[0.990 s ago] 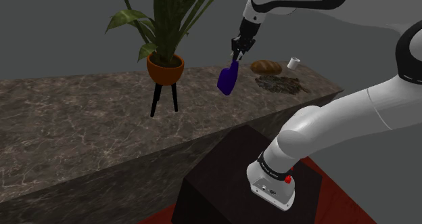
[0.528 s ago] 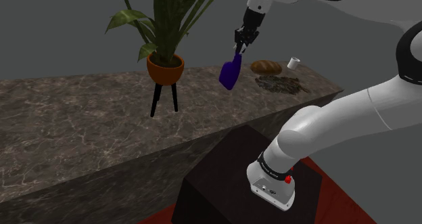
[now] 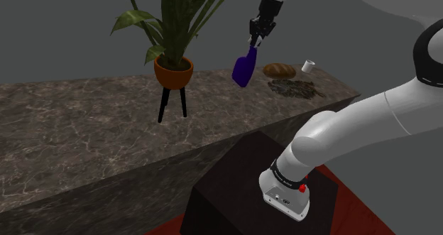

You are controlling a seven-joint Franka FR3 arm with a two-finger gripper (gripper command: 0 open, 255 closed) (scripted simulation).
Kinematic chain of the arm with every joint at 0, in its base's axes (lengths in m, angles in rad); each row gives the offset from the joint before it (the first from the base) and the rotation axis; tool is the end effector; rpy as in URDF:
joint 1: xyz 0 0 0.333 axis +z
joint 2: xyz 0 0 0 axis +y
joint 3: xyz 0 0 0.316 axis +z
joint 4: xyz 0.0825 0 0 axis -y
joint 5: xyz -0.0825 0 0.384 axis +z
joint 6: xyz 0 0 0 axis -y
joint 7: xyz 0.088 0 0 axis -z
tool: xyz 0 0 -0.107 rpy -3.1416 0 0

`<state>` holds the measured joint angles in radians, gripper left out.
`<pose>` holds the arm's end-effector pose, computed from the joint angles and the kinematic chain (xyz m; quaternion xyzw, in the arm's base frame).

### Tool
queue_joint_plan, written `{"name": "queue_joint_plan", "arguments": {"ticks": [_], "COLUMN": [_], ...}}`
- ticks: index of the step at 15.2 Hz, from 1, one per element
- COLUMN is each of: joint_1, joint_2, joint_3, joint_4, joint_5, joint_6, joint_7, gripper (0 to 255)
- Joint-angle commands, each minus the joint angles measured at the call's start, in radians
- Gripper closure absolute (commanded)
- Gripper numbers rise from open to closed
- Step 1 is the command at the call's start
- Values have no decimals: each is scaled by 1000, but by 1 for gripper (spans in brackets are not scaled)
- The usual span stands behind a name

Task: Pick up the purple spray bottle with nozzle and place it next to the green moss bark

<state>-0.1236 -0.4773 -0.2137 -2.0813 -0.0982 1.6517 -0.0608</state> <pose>0.3788 -0.1621 0.6130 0.9921 -0.1242 0.0189 0.0038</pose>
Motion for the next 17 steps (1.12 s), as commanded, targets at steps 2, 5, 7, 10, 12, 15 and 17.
{"name": "queue_joint_plan", "arguments": {"ticks": [2,5,7,10,12,15,17], "joint_1": [1,3,4,6,7,8,9], "joint_2": [10,21,30,44,55,73,86], "joint_3": [1,2,3,4,4,4,3], "joint_4": [53,103,138,192,229,287,328], "joint_5": [3,5,7,10,12,15,17], "joint_6": [-43,-82,-108,-148,-175,-215,-243], "joint_7": [-3,-5,-6,-9,-10,-13,-15], "gripper": [255,255,255,255,255,255,255]}}
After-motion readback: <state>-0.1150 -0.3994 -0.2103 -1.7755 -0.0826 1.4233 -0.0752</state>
